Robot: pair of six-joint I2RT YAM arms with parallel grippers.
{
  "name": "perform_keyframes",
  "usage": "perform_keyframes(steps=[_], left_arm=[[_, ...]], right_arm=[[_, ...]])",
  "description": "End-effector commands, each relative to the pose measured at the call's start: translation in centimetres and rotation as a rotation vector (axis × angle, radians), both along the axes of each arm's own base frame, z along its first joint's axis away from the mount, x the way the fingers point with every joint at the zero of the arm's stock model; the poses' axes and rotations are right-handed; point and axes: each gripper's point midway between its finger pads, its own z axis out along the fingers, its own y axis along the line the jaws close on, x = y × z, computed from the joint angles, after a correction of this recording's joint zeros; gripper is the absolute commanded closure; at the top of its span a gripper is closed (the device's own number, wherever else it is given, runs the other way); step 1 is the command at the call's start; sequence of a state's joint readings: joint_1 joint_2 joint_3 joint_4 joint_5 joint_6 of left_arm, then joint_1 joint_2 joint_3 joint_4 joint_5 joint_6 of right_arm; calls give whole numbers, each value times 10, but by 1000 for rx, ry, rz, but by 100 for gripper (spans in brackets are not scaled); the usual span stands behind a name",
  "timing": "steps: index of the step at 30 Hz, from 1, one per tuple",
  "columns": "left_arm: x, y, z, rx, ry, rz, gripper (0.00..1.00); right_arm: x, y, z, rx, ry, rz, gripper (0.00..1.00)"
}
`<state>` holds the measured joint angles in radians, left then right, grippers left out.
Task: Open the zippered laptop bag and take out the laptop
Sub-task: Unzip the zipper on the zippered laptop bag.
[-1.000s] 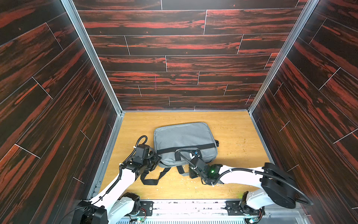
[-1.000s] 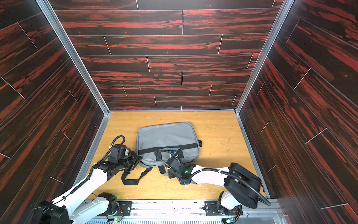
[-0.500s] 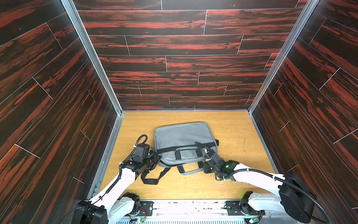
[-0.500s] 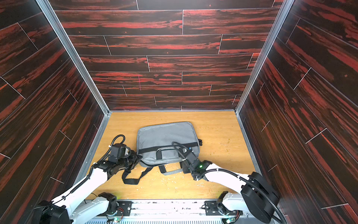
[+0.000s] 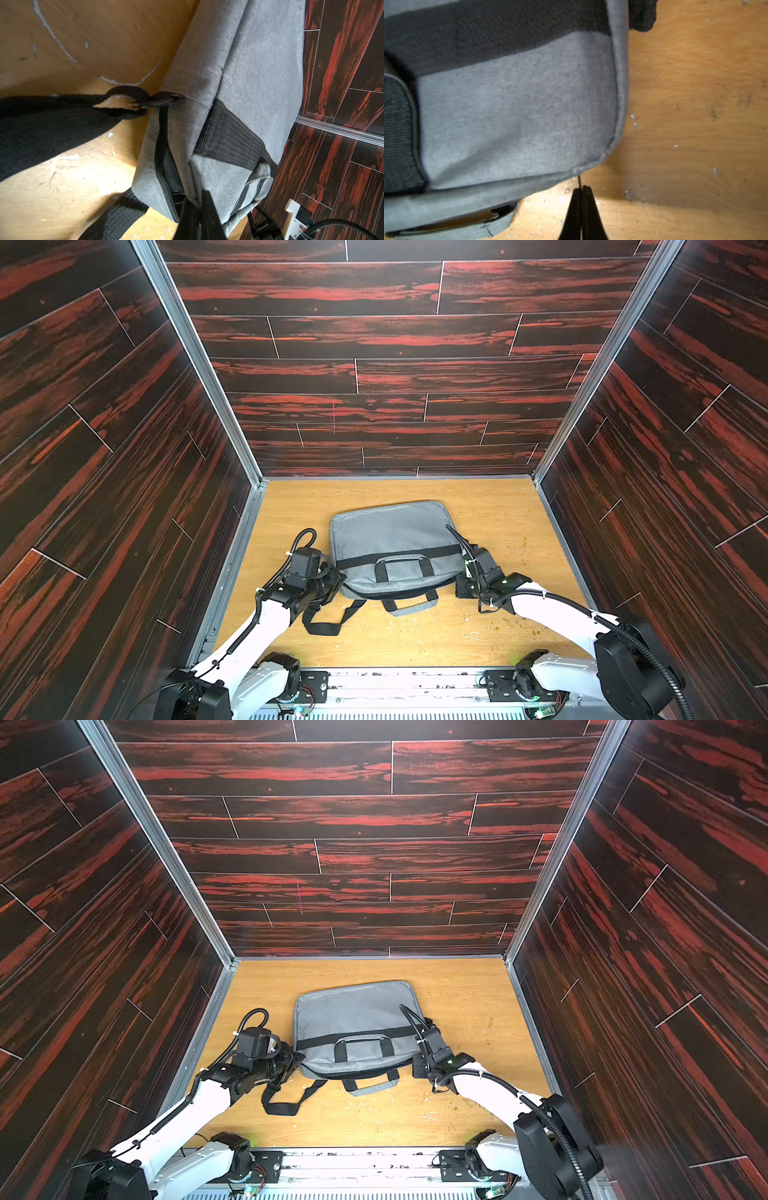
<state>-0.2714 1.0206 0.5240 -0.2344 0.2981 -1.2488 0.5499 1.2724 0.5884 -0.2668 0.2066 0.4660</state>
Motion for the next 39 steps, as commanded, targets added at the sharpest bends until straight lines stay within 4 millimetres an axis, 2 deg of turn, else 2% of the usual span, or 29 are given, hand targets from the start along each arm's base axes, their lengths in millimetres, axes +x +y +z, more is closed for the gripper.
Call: perform_keyframes(steps=[1,5,6,11,15,20,22,26,30,33,36,39], left_arm=[[10,2,14,-4,-33,26,100],[17,1,22,-18,-50,36,100],[19,0,24,-24,-55,38,100],[25,-3,30,-46,-60,44,100],[26,-4,30,-51,-59,47,100],[24,-3,27,-47,-54,46,100],[22,-3,24,-45,-48,39,100],[17,-2,18,-42,-40,37,100],[13,-2,16,-41,-34,30,100],[6,-1,13,-43,-29,28,100],[-1,1,10,-51,-26,35,100],[-8,2,6,-52,-21,38,100]], right_arm=[[8,8,5,31,-9,27,100],[10,14,19,67,-25,38,99],[8,16,22,79,-20,42,92],[-4,24,42,164,2,53,82],[-18,24,46,210,33,50,68],[-31,40,52,364,64,13,59],[-31,41,50,408,76,-41,52],[-19,45,50,459,81,-123,38],[-13,60,35,545,155,-187,37],[-2,73,35,636,155,-208,37],[2,76,25,618,193,-230,38],[9,78,21,645,191,-256,53]])
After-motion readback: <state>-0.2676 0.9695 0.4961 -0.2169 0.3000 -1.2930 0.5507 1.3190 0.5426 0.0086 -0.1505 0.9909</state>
